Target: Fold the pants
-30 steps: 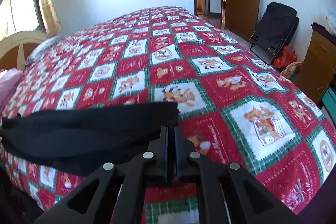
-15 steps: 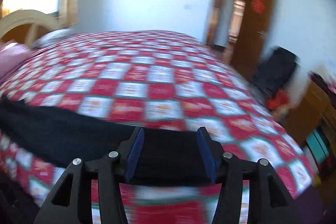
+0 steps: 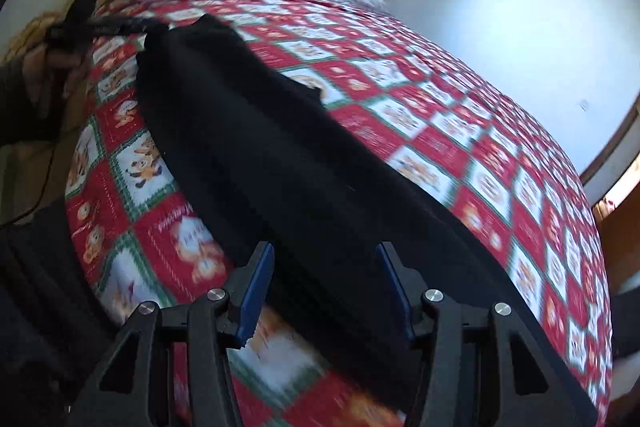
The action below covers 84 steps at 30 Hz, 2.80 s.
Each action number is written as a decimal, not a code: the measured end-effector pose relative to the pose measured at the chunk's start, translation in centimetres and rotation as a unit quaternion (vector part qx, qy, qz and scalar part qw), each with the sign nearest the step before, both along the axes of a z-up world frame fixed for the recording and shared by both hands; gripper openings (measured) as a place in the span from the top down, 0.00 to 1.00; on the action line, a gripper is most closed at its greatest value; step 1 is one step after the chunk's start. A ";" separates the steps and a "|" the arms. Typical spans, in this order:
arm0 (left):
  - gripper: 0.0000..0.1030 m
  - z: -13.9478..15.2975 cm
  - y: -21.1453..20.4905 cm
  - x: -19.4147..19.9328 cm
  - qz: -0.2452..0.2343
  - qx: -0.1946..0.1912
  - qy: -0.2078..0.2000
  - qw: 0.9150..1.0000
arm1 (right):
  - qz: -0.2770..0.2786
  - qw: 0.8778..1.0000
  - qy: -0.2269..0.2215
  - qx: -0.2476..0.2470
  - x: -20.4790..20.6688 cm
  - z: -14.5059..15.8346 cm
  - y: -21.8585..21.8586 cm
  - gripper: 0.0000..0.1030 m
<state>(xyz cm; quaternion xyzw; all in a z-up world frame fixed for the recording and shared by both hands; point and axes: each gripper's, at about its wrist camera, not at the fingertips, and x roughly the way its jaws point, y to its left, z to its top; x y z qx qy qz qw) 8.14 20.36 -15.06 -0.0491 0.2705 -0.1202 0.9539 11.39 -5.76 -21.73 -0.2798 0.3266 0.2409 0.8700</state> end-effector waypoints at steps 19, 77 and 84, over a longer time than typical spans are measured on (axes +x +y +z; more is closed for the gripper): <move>1.00 -0.1 -0.1 0.9 0.001 -0.014 0.014 1.000 | 0.002 1.000 0.011 -0.003 0.4 -0.6 1.0 0.90; 0.21 0.6 -1.9 -2.4 0.076 0.040 -0.042 0.995 | -0.135 0.925 0.220 0.279 17.0 1.0 2.1 0.54; 0.21 3.1 -11.1 -2.9 -0.057 0.075 -0.062 0.994 | -0.198 0.926 0.168 0.274 8.0 3.7 -11.5 0.54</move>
